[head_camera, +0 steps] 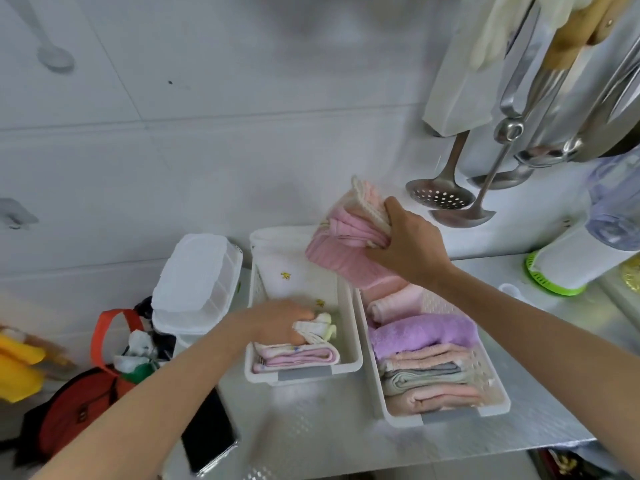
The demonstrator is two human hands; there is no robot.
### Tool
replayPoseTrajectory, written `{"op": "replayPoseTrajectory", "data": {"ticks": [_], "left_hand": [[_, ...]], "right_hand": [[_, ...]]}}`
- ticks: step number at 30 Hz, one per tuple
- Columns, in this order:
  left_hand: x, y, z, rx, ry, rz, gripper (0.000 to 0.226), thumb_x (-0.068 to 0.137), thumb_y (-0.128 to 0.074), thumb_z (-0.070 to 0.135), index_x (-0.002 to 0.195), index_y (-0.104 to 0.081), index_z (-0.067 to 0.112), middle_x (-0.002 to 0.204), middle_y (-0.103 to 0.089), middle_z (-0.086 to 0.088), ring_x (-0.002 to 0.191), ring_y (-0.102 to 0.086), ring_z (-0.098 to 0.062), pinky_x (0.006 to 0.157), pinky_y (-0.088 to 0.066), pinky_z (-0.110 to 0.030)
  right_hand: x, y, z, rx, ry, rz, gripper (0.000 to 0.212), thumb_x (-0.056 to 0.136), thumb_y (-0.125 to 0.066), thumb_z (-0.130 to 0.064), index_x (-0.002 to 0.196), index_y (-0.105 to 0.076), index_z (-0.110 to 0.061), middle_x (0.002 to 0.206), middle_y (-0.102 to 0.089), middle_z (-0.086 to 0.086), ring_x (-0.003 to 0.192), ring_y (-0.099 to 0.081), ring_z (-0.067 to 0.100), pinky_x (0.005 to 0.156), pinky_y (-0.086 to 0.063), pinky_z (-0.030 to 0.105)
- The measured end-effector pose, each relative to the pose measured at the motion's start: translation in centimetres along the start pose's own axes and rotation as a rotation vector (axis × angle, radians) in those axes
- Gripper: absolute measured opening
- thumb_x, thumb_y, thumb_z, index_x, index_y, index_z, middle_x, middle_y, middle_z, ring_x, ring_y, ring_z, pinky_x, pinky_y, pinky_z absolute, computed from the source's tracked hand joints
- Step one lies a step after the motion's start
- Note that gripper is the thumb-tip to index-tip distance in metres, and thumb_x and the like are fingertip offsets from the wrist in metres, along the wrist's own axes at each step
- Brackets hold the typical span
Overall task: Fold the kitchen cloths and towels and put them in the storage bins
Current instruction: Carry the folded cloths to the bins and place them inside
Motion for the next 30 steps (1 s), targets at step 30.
{"op": "replayPoseTrajectory", "data": {"ticks": [30], "left_hand": [[-5.5,-2.7,2.1,0.229,0.038,0.244,0.062,0.088,-0.056,0.025,0.144,-0.029,0.023,0.138,-0.047,-0.004,0.121,-0.049,-0.027,0.087,-0.041,-0.035]], "right_hand": [[-4.1,-17.8,-10.5,-0.441,0.581,-0.331,0.052,0.067,-0.073,-0.021,0.113,-0.049,-0.011,0.09,-0.06,0.004,0.076,-0.061,0.025,0.053,-0.031,0.029]]}}
Point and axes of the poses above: each hand's wrist, its own x-axis towards the middle knuckle, its own y-axis out of the back of the hand, z = x × y, the point moved 10 cm from there along x, towards the middle knuckle
